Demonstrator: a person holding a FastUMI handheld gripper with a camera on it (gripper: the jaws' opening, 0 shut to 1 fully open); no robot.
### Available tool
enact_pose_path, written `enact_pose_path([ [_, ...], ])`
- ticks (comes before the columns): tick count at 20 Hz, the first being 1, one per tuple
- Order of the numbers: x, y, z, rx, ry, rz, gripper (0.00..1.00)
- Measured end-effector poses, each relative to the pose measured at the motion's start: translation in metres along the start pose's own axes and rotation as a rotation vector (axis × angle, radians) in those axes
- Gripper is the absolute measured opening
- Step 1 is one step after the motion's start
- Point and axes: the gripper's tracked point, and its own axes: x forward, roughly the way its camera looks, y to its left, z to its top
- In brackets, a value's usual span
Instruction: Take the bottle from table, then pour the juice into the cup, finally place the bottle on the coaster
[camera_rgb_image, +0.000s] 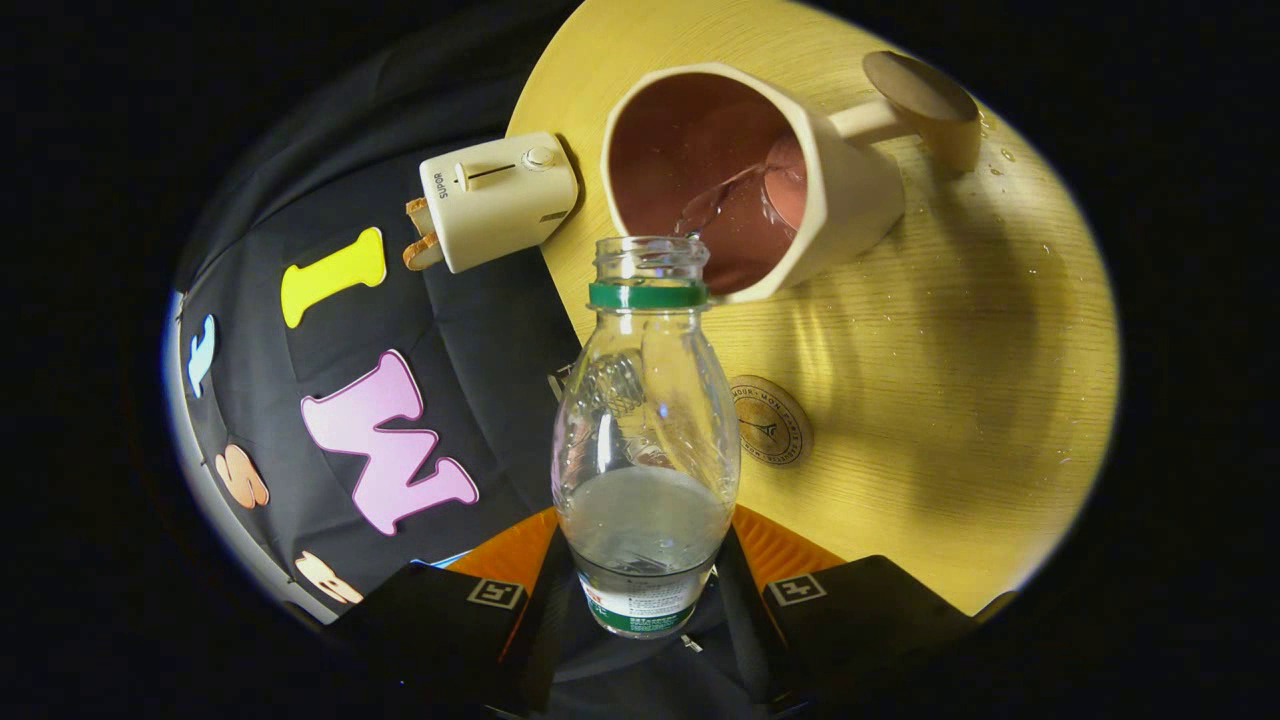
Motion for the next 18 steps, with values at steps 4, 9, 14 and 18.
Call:
enact_pose_path([
  [4, -0.002, 0.005, 0.005, 0.063, -0.010, 0.003, 0.73],
  [9, -0.003, 0.009, 0.005, 0.118, -0.011, 0.008, 0.73],
  [14, 0.000, 0.016, 0.006, 0.194, -0.006, 0.015, 0.73],
  [18, -0.003, 0.020, 0.008, 0.229, -0.007, 0.026, 0.73],
])
